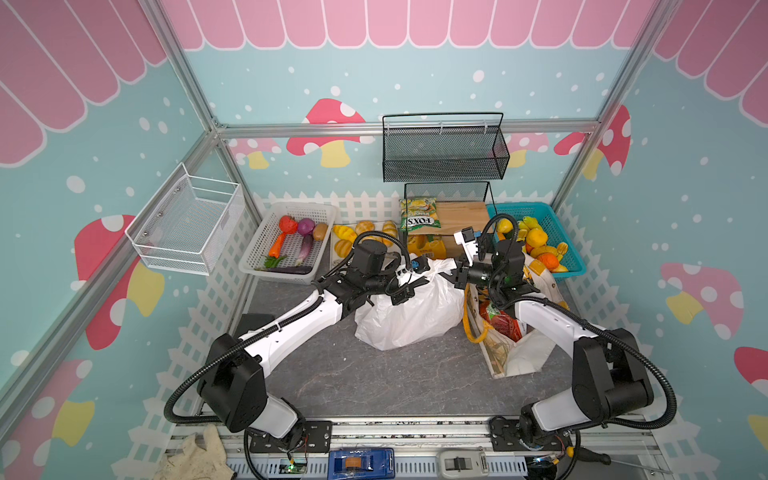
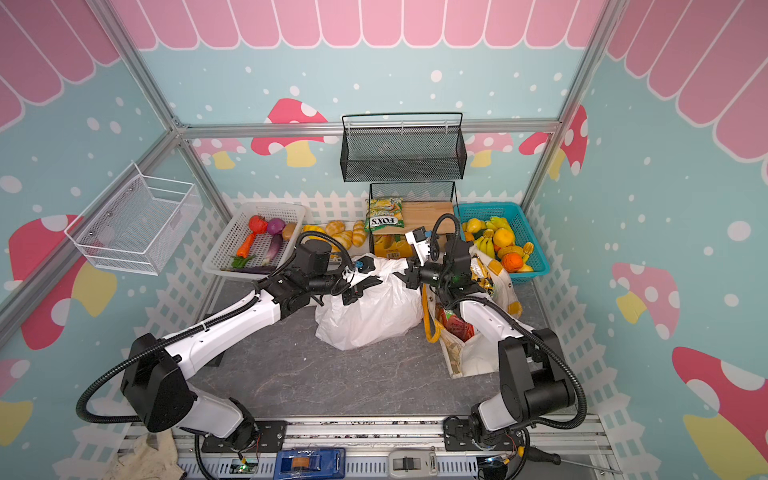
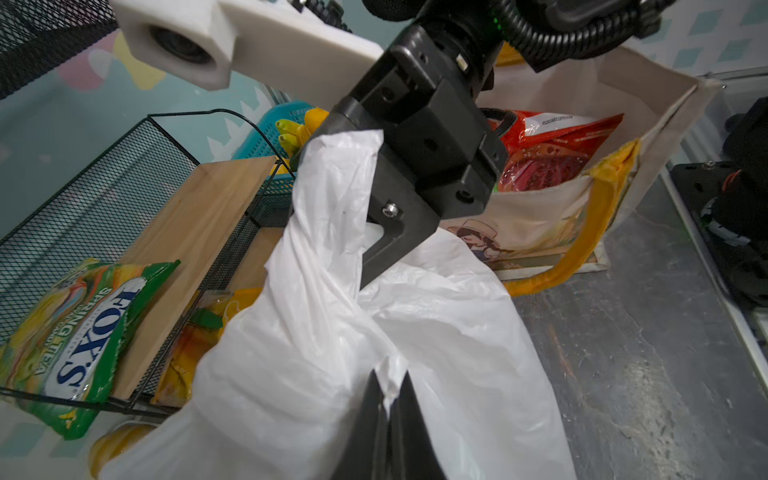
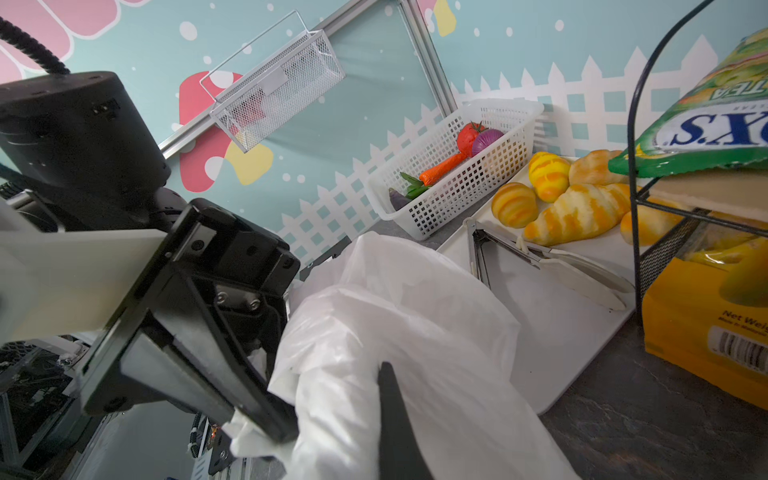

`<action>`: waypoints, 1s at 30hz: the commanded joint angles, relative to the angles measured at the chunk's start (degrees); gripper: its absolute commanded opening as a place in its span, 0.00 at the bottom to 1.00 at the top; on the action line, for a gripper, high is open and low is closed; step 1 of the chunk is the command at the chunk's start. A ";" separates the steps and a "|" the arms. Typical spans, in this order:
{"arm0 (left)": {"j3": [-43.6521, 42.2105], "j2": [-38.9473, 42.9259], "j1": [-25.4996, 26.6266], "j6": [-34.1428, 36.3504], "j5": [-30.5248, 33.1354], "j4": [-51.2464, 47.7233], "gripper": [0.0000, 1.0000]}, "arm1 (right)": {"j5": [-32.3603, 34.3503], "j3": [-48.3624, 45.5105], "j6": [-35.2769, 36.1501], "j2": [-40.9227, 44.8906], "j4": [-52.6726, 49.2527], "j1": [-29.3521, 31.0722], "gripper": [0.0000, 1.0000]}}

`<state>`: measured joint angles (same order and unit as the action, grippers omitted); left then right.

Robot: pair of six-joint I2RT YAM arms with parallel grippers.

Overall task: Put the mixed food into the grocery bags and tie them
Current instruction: 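Twist the handles together with both grippers, lowering them onto the bag top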

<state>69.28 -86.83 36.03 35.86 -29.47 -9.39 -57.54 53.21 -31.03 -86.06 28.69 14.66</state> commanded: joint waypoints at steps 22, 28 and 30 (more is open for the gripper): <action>0.51 -1.77 -0.08 6.99 2.53 0.69 0.05 | 2.17 -0.45 27.93 5.83 -12.52 -1.47 0.42; 1.04 -2.29 -0.08 6.03 1.37 0.62 0.04 | 5.06 -1.22 31.66 5.99 -14.31 -1.47 0.51; 1.12 -2.29 -0.07 5.81 0.87 0.62 0.04 | 6.55 -1.61 32.93 5.90 -14.36 -1.38 0.60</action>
<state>69.28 -88.29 36.05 40.95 -26.85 -8.25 -52.99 52.77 -2.33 -81.06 15.84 13.32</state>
